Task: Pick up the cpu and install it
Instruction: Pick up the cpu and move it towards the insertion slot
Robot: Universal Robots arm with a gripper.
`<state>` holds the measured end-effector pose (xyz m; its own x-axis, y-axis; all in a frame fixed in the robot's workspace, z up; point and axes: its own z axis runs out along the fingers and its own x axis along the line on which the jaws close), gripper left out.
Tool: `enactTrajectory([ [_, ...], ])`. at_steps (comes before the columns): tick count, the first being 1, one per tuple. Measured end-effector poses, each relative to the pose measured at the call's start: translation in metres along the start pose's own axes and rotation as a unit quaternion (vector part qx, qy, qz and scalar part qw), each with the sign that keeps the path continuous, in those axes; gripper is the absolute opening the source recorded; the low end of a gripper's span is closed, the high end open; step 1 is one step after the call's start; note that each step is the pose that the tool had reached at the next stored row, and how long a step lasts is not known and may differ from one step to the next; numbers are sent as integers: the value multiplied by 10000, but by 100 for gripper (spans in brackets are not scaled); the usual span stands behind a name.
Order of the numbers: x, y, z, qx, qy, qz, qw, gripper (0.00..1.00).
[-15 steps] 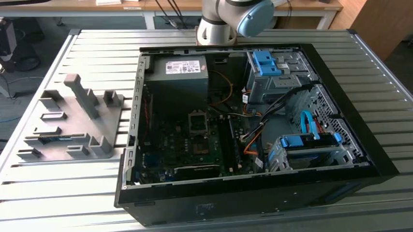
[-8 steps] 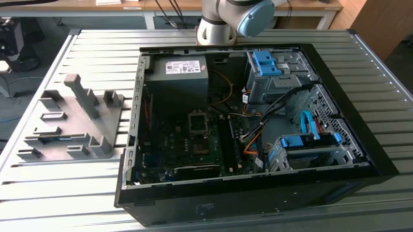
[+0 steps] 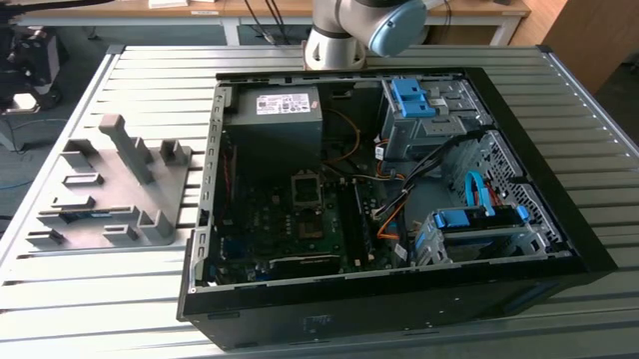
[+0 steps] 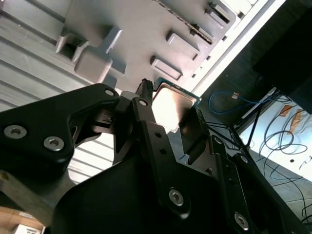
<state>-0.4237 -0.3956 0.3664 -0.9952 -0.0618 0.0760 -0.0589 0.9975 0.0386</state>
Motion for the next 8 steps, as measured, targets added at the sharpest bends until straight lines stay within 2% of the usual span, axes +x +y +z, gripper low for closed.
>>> enactTrajectory([
  [8,-264,-15,-21,0,2,0,10000,47],
])
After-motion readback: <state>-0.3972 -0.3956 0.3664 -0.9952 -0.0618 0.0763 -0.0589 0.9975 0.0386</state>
